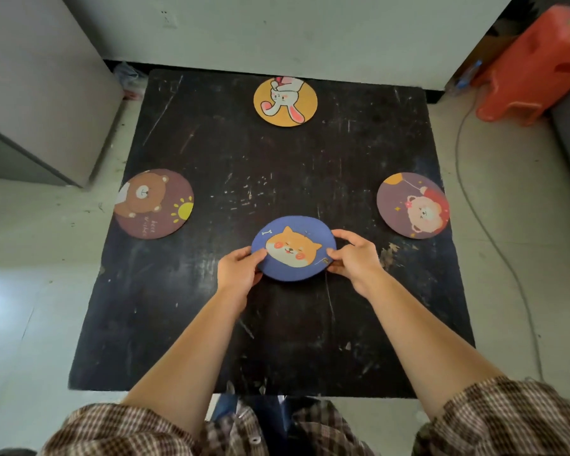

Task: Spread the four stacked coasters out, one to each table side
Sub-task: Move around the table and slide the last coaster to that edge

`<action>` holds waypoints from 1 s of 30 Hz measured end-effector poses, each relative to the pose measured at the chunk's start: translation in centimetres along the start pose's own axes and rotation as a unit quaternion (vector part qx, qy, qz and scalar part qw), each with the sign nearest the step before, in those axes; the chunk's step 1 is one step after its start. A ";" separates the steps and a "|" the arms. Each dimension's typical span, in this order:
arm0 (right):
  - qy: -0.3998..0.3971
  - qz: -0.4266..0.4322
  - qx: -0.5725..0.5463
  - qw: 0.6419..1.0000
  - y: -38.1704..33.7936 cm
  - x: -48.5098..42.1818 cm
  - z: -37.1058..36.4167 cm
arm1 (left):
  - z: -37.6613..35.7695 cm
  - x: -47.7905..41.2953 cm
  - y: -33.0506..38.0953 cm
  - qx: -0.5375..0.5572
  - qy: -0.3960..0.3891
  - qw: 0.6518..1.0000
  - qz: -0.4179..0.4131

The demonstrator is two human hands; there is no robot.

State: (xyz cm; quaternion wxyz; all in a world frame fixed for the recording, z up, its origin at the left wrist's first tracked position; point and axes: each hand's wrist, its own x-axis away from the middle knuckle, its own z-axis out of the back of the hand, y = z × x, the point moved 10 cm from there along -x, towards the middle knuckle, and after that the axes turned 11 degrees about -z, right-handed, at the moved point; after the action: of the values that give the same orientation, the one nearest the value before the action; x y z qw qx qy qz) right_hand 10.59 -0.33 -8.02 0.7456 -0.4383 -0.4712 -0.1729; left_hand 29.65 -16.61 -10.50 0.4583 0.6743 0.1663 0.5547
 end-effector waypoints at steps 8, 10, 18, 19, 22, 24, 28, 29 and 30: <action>-0.077 0.009 0.068 0.995 5.5 2.8 0.5 | 4.5 6.0 -4.1 -0.074 0.039 0.996 -0.039; -0.076 0.017 0.097 0.992 6.6 3.4 0.7 | 5.1 7.6 -5.2 -0.085 0.035 0.995 -0.035; -0.035 0.063 0.188 0.980 9.7 4.8 1.0 | 8.0 11.6 -8.6 -0.120 0.066 0.990 -0.033; -0.030 0.065 0.183 0.981 10.0 4.9 1.0 | 8.4 11.8 -8.8 -0.133 0.068 0.988 -0.032; -0.005 0.068 0.182 0.981 10.8 5.0 1.2 | 9.2 12.4 -9.2 -0.173 0.073 0.982 -0.036; 0.005 0.072 0.191 0.979 11.2 5.0 1.2 | 9.6 12.7 -9.3 -0.191 0.077 0.978 -0.040; 0.032 0.085 0.183 0.979 11.8 5.2 1.5 | 9.6 12.9 -9.0 -0.227 0.074 0.970 -0.050; 0.039 0.088 0.183 0.978 11.8 5.3 1.6 | 9.5 12.9 -9.0 -0.233 0.071 0.968 -0.050; 0.044 0.090 0.184 0.978 11.8 5.4 1.7 | 9.5 12.9 -9.1 -0.238 0.069 0.968 -0.050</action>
State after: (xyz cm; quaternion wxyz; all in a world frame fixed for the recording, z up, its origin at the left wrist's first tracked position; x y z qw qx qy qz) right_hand 20.23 8.44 -8.91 0.8460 -0.3261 -0.4204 -0.0341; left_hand 45.01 -6.53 -9.80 0.6196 0.4971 0.0942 0.6001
